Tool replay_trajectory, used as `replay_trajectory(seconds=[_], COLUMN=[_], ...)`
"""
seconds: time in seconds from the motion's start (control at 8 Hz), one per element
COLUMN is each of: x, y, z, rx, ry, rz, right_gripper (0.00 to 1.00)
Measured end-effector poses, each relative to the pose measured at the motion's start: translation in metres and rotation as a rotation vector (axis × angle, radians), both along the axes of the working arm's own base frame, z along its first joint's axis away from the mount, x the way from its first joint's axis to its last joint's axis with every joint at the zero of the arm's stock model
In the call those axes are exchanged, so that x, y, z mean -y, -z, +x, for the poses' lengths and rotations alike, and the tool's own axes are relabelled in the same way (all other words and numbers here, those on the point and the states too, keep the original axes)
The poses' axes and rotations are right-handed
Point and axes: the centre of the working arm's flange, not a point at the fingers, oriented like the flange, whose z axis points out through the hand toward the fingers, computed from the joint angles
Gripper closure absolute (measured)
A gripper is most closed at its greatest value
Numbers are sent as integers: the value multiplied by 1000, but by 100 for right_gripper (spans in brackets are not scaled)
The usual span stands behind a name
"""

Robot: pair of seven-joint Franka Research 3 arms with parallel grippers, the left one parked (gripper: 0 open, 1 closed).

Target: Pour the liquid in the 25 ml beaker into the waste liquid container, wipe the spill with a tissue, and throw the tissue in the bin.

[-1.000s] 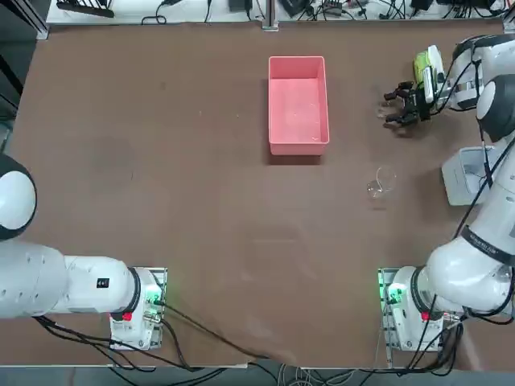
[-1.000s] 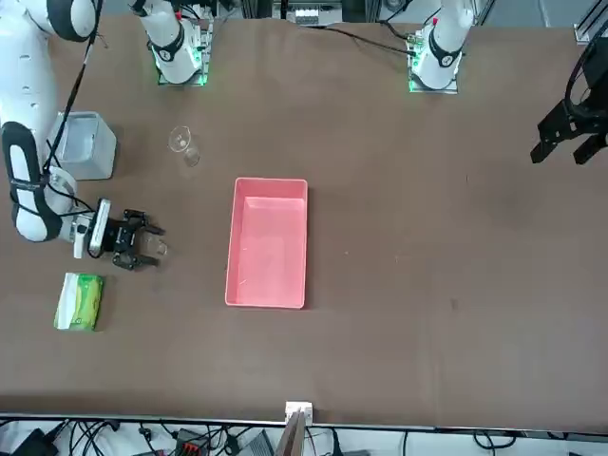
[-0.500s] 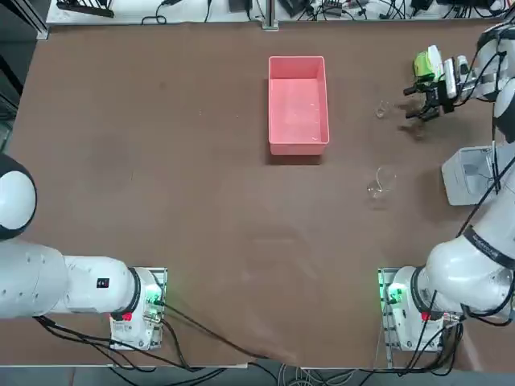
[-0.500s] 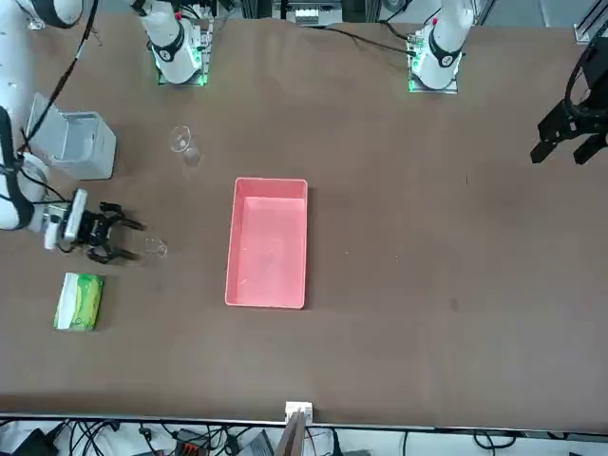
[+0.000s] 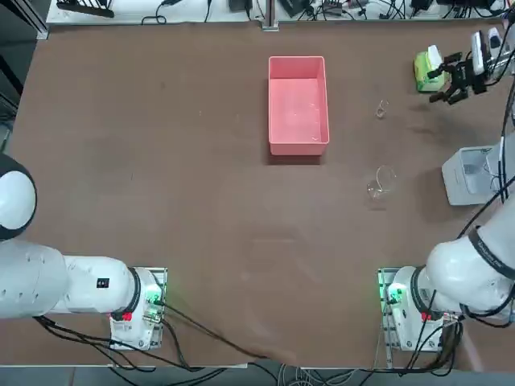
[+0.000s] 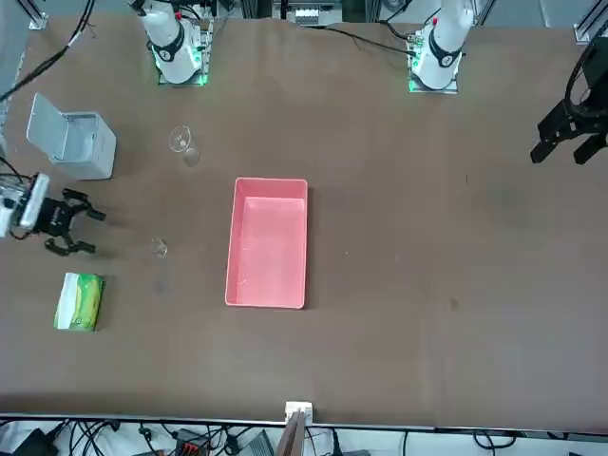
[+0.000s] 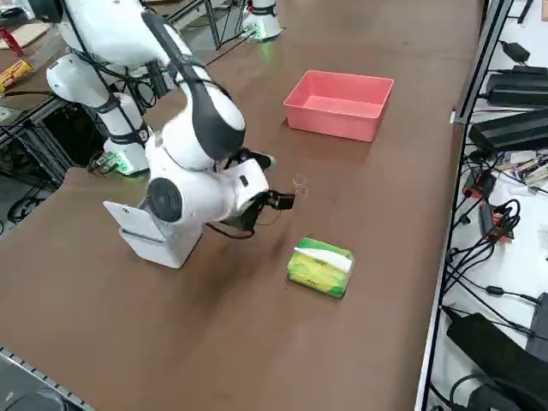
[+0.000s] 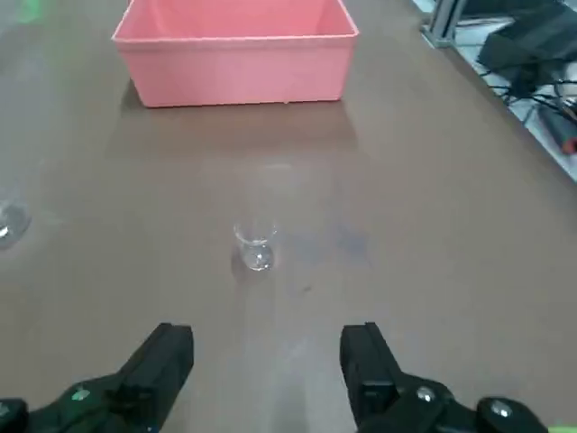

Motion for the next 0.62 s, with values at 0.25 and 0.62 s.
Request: replay_trajectory(seconds=[0.25,0.62], x=[-7,-26], y=[-50,-90], z=[2,15], rx=[-153,-311], ry=[129,357], rz=[-97,-213], right_gripper=[0,0])
